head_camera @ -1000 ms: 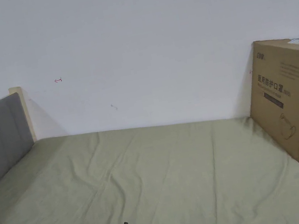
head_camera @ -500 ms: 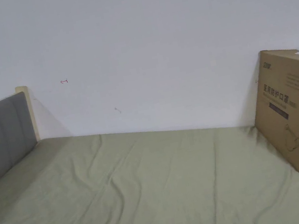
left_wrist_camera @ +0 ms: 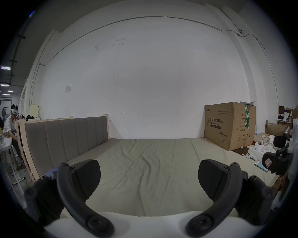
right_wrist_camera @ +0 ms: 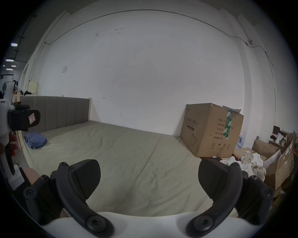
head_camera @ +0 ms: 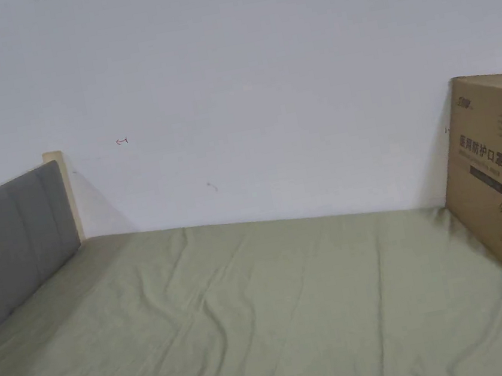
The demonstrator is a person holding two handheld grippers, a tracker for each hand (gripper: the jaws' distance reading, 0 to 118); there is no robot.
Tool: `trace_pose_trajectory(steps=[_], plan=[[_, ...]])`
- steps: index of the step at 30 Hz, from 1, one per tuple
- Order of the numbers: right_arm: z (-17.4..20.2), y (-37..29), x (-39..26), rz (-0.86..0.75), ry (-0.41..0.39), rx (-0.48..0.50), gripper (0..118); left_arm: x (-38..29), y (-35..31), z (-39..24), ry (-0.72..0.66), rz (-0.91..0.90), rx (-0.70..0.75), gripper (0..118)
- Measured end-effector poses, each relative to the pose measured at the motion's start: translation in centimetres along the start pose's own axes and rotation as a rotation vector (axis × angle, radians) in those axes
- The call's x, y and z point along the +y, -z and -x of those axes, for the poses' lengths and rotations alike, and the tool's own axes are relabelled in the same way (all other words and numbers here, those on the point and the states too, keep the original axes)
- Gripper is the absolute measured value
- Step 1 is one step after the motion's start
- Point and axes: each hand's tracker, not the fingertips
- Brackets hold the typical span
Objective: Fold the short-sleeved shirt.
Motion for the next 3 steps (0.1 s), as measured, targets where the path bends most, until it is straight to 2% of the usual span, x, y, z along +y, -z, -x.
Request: trace_pose_trajectory(steps=[2,3], plan=[[-0.58,-0.02,0.04,0.011,0.048,0.016,118,-0.01,-0.04,0.08,-0.005,-0.005,0.003,118],[-0.75,-0.07,0.04,0.009,0.048,0.014,118,0.00,-0.05,0.09,-0.007,-0.006,0.005,118]])
